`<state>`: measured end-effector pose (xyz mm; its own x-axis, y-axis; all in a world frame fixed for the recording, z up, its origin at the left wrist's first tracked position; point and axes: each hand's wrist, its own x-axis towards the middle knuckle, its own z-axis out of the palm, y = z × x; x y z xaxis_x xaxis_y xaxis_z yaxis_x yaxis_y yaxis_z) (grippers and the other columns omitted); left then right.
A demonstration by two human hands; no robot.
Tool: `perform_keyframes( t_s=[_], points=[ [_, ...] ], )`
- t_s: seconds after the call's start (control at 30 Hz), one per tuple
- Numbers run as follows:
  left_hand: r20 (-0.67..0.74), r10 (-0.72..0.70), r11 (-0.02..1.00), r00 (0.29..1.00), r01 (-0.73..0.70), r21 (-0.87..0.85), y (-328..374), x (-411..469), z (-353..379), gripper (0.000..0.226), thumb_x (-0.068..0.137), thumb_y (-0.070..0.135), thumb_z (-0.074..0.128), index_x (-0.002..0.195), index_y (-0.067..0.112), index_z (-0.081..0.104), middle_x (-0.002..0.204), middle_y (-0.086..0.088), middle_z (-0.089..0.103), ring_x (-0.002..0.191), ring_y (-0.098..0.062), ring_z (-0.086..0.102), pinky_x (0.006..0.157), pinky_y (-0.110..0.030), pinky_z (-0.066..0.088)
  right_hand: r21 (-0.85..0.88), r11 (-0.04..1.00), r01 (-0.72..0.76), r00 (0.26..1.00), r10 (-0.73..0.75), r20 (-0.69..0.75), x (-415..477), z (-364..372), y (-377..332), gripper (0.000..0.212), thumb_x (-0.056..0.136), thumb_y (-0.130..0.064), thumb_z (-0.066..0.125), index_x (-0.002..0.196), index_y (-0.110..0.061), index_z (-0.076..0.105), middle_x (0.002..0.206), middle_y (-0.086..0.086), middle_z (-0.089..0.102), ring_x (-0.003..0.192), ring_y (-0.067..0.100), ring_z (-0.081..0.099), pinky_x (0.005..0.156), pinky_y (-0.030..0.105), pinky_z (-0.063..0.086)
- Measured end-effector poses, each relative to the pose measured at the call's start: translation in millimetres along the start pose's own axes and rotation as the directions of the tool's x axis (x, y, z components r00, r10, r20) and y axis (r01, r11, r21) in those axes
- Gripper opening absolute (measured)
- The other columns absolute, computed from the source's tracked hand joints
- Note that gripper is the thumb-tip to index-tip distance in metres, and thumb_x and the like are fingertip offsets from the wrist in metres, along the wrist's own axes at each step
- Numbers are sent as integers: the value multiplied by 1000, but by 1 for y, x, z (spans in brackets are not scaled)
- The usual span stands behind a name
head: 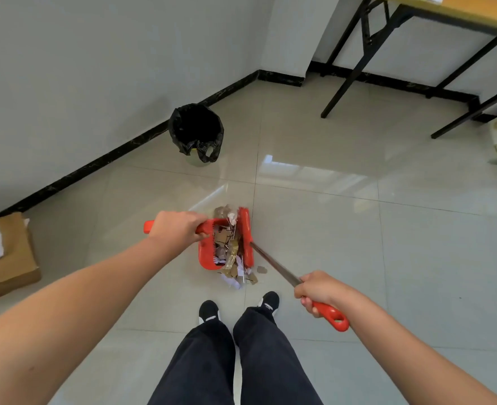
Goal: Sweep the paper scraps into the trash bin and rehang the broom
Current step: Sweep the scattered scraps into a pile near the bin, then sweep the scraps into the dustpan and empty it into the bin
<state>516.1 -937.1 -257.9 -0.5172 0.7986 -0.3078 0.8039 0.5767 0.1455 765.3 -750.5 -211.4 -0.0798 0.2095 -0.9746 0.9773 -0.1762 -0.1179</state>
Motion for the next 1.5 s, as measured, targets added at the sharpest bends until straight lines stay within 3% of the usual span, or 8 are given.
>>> perform_keyframes(
  t_s=[0.23,0.57,0.73,0.87,1.0,1.17,1.33,1.5],
  points=[
    [-109,-80,994,991,71,-83,-18,-46,-7,20,83,46,74,95,30,73,84,10,73,80,-20,72,56,-30,47,-69,996,53,992,-61,-112,-10,-50,18,12,84,4,44,90,-5,49,49,5,43,30,10,36,35,15,33],
    [-261,-74,989,962,38,-141,-19,-68,-69,14,74,49,75,82,38,70,65,20,64,57,-10,61,45,-14,25,-31,993,111,967,-115,-227,5,-102,34,12,85,6,46,92,-1,52,44,6,42,28,13,35,35,15,34],
    [-249,-181,970,951,132,-204,-8,-73,-111,19,74,49,82,88,41,72,66,37,57,66,-4,58,53,-20,40,10,996,86,976,-82,-200,22,-132,41,9,84,6,47,85,-3,50,46,7,43,33,14,36,36,15,33],
    [-229,-271,935,935,198,-294,5,-54,-165,19,75,57,78,83,42,68,74,21,69,78,-10,64,67,-29,50,18,999,36,990,-34,-137,32,-155,48,10,83,7,49,86,-3,49,47,7,45,32,13,38,36,15,34],
    [-231,-315,913,921,228,-338,18,-33,-213,22,73,58,78,88,42,71,82,46,60,82,-7,62,66,-19,44,-5,1000,3,996,-4,-88,35,-172,50,13,85,6,48,77,-4,45,41,5,43,27,13,36,35,13,32],
    [-258,-424,846,868,278,-455,19,-48,-263,23,68,61,78,83,45,69,75,28,70,79,1,62,66,-26,45,-44,999,-17,999,15,-41,39,-201,46,16,85,8,48,73,-2,46,40,6,44,26,13,38,35,13,34],
    [-239,-606,679,758,337,-652,-2,-72,-294,21,69,45,86,77,27,79,85,-4,77,85,-23,66,75,-32,47,-93,995,-25,1000,25,-6,48,-218,28,18,88,7,46,73,-2,44,39,5,43,23,13,37,34,11,34],
    [-177,-780,480,601,393,-784,-18,-95,-276,34,70,45,85,77,12,78,61,-11,43,57,-22,34,54,-28,28,-101,995,-3,999,-2,-50,47,-229,-5,25,89,5,47,66,-4,43,36,4,41,21,13,37,34,14,34]
  ],
)
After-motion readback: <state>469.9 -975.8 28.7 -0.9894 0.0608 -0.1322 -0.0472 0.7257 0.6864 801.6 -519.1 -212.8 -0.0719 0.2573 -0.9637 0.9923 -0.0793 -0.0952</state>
